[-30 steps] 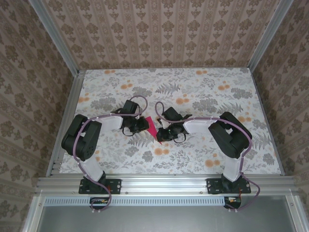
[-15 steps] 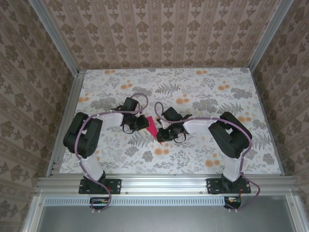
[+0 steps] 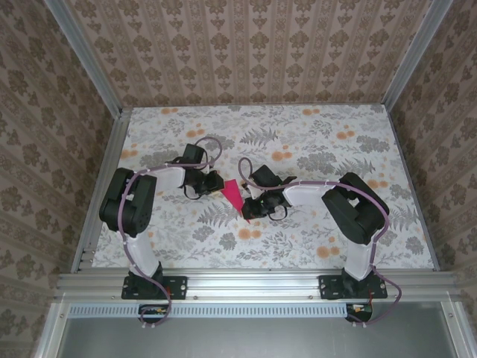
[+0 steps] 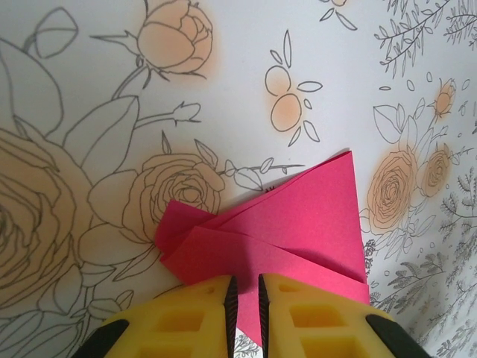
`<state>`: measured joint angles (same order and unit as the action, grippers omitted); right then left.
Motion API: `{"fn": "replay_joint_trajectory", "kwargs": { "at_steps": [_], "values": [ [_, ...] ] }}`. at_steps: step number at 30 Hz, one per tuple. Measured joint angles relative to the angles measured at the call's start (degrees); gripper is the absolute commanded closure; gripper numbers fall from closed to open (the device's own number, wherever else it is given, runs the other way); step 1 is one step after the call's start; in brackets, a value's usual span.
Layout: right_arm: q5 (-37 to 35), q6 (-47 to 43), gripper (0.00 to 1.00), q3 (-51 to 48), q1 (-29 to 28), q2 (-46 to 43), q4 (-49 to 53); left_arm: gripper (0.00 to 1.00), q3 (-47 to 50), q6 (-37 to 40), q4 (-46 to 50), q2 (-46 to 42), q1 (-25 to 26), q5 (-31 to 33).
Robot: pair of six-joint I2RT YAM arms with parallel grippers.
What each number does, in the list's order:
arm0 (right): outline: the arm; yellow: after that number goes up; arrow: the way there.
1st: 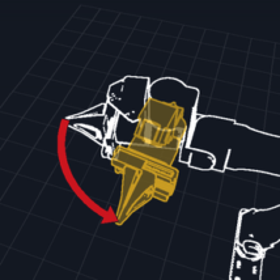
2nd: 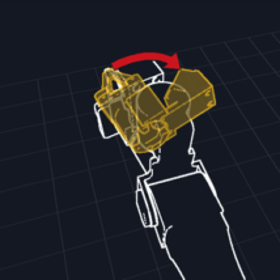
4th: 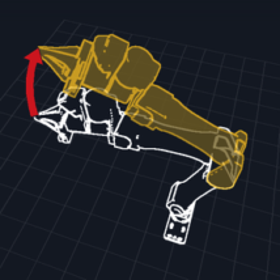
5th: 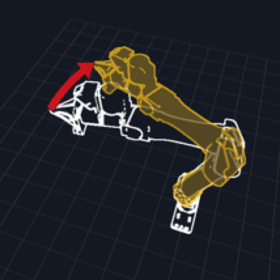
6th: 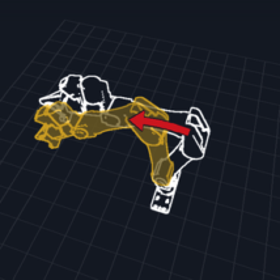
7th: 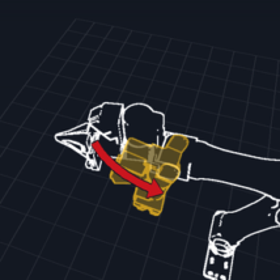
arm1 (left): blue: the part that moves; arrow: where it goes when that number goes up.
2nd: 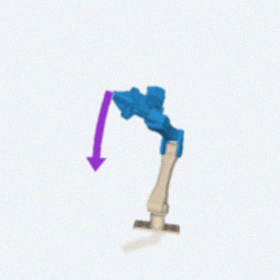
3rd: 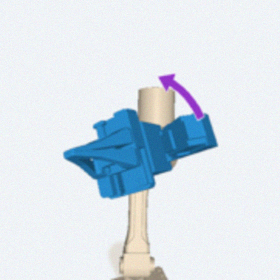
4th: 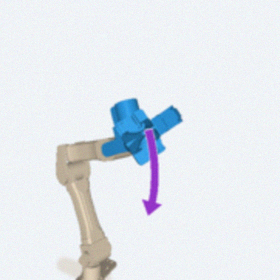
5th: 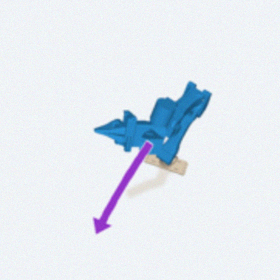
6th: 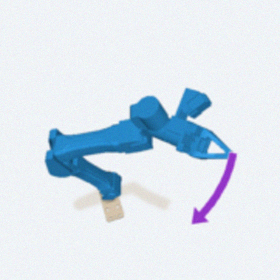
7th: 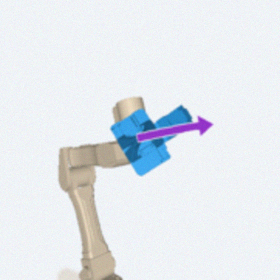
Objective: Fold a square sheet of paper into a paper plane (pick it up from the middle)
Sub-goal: Fold the wing for the fifth time at the center of the table.
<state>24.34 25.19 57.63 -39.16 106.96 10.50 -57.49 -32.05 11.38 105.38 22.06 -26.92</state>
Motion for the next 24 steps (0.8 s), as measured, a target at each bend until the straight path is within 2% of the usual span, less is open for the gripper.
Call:
{"fn": "replay_joint_trajectory", "kwargs": {
  "at_steps": [7,17,20,24],
  "values": [
    [0.0,0.0,0.87,0.0,0.0,0.0,0.0,0.81,-1.01,1.27,0.96,0.76,-1.27,-1.4],
    [-0.02,0.0,0.87,0.02,0.0,0.0,0.2,0.81,-2.16,2.4,1.33,0.94,-6.93,0.17],
    [-0.02,0.02,0.87,0.02,0.0,0.0,0.2,0.81,-1.44,2.38,1.2,-1.51,-6.84,0.17],
    [-0.02,0.02,0.87,0.02,0.0,0.0,0.2,0.81,2.71,2.05,-0.68,-9.51,-6.49,-0.02]
  ]
}}
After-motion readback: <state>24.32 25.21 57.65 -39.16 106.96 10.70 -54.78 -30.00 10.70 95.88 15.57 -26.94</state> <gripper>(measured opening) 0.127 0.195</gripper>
